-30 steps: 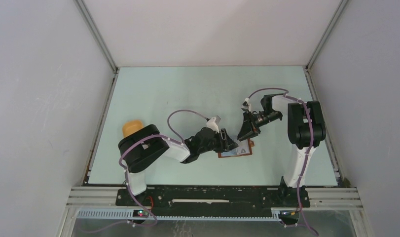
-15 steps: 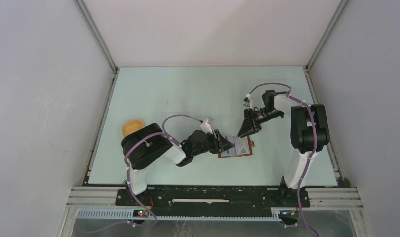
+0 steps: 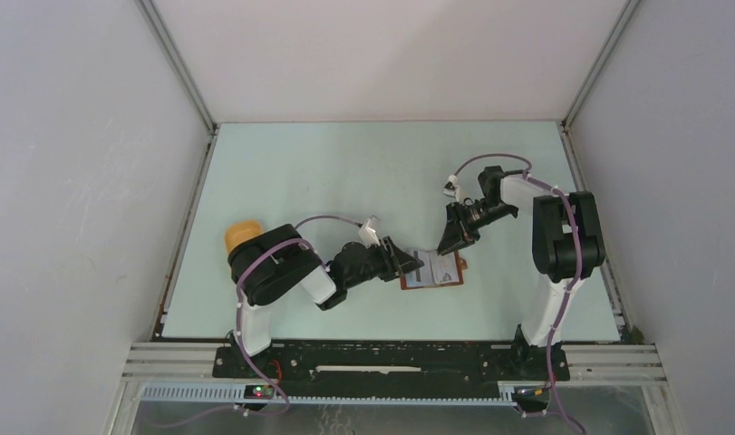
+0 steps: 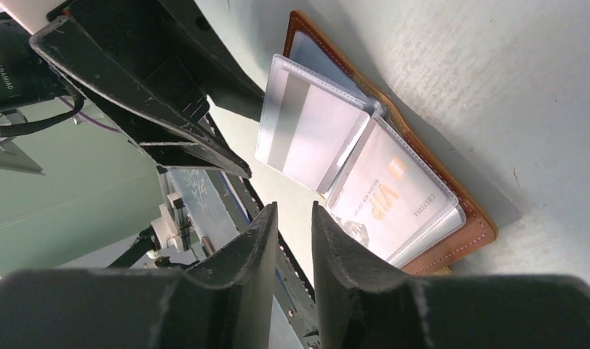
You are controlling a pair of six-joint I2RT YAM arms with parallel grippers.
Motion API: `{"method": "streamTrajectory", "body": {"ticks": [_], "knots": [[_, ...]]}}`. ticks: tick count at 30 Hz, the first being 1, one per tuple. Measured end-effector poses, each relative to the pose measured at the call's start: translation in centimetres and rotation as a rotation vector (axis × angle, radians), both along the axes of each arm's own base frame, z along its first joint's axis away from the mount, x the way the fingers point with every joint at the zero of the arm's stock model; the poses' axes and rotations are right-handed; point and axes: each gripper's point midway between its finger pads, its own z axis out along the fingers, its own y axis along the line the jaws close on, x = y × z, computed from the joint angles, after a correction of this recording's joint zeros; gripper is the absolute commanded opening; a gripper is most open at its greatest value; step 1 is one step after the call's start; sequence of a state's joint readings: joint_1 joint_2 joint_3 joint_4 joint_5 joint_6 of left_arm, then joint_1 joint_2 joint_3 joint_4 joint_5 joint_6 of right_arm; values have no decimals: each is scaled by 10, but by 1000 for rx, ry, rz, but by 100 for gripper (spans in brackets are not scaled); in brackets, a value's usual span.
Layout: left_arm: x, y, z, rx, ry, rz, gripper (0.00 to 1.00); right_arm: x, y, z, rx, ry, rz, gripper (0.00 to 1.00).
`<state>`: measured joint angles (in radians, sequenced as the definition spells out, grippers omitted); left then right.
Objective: Put the credit cards into the card holder
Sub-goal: Turn over the card slot in the card holder.
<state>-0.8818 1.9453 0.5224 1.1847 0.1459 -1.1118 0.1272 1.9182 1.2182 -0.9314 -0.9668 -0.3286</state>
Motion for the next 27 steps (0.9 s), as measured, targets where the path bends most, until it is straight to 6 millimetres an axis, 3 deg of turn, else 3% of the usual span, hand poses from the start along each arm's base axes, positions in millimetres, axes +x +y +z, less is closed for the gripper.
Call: {"method": "streamTrajectory", "body": {"ticks": [4, 10, 13, 21, 27], "knots": [[0, 0, 6, -27, -1, -1, 42, 0, 3, -3, -17, -3, 9, 14], [-2, -3, 11, -65, -3, -13, 36, -3, 10, -13, -62, -1, 31, 11], [-2, -3, 10, -70, 2, -14, 36, -3, 11, -17, -74, 1, 39, 13], [-5, -6, 19, -105, -10, -36, 35, 0, 8, -14, -43, 6, 20, 32], [-6, -7, 15, -113, 8, -47, 29, 0, 6, -10, -17, 15, 10, 33]]}}
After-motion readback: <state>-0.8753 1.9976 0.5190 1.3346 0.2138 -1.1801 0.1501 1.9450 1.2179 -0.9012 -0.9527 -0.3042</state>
